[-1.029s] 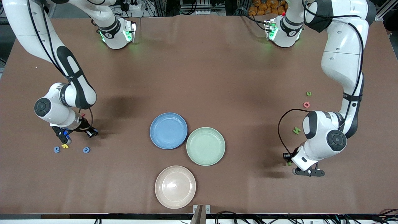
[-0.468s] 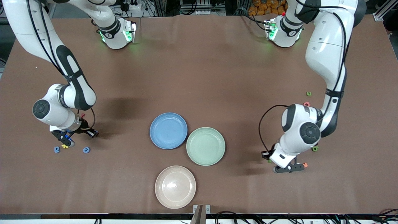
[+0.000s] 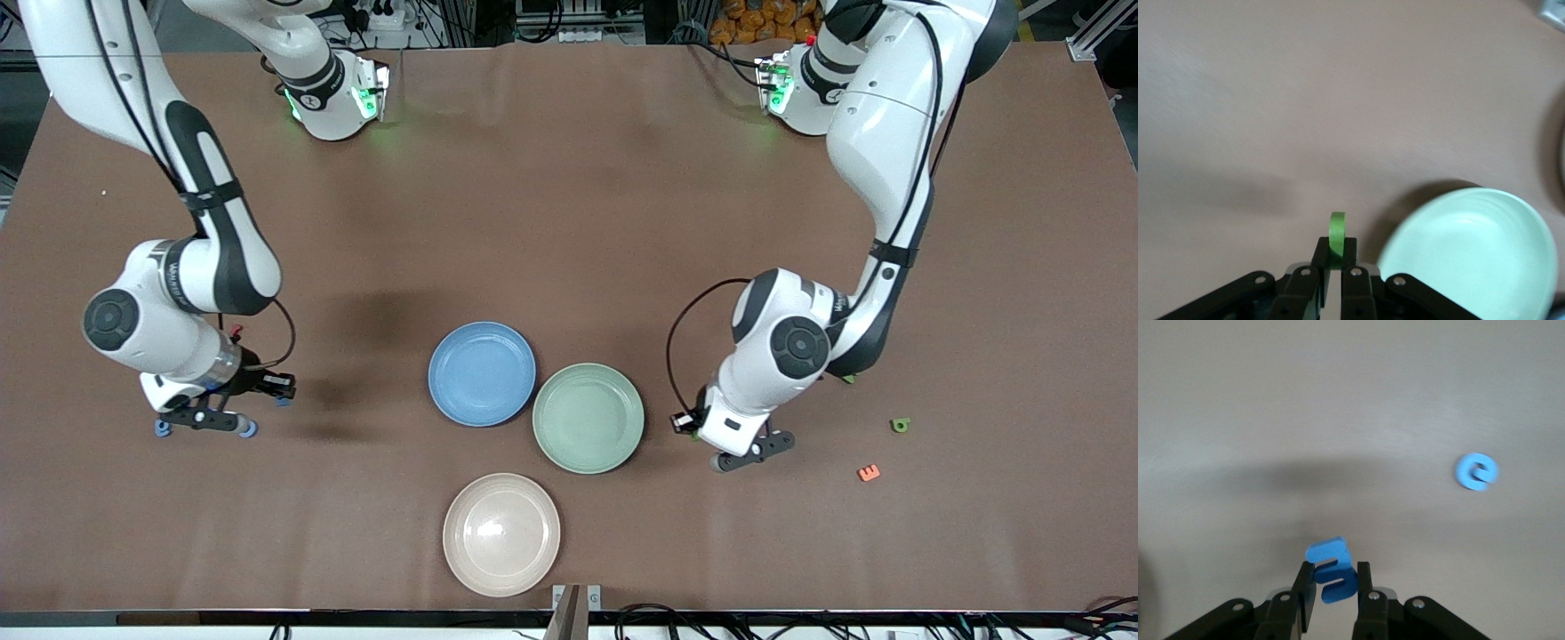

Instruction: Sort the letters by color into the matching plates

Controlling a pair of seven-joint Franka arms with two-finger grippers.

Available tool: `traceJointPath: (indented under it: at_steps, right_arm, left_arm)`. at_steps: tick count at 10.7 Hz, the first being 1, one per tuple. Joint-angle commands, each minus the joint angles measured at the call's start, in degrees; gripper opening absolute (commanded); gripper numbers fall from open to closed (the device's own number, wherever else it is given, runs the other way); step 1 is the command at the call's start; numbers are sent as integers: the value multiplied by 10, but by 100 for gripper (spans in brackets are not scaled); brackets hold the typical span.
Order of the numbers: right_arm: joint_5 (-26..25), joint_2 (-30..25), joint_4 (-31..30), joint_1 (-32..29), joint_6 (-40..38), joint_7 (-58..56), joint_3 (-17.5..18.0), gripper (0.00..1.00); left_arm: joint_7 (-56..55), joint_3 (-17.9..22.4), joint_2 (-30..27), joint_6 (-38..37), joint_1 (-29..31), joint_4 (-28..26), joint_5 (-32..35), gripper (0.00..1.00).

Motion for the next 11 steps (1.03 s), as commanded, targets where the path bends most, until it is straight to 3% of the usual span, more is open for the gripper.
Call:
traceJointPath:
  at_steps: [1,4,5,6,10,11]
  right_arm:
    - [-9,0,27,78,-8,-55,-2,18]
    - [-12,5,58,156,-8,-72,-2,18]
    - [-11,9,61,177,-7,-72,-1,18]
    - [-9,19,72,194,-7,-71,6,18]
    - [-9,53,79,230,-6,-46,25,20]
    - [-6,53,79,234,-6,-23,30,48]
  left_arm:
    - [-95,-21,-3,84,-20,7,-1,0]
    - [-143,-20,1,125,-52,7,0,0]
    - [-144,-20,1,126,-56,6,0,27]
    - [-133,-15,1,126,-62,5,8,99]
    - [-130,-12,-1,105,-47,-13,109,100]
    - [-105,-12,-4,73,-36,-12,137,100]
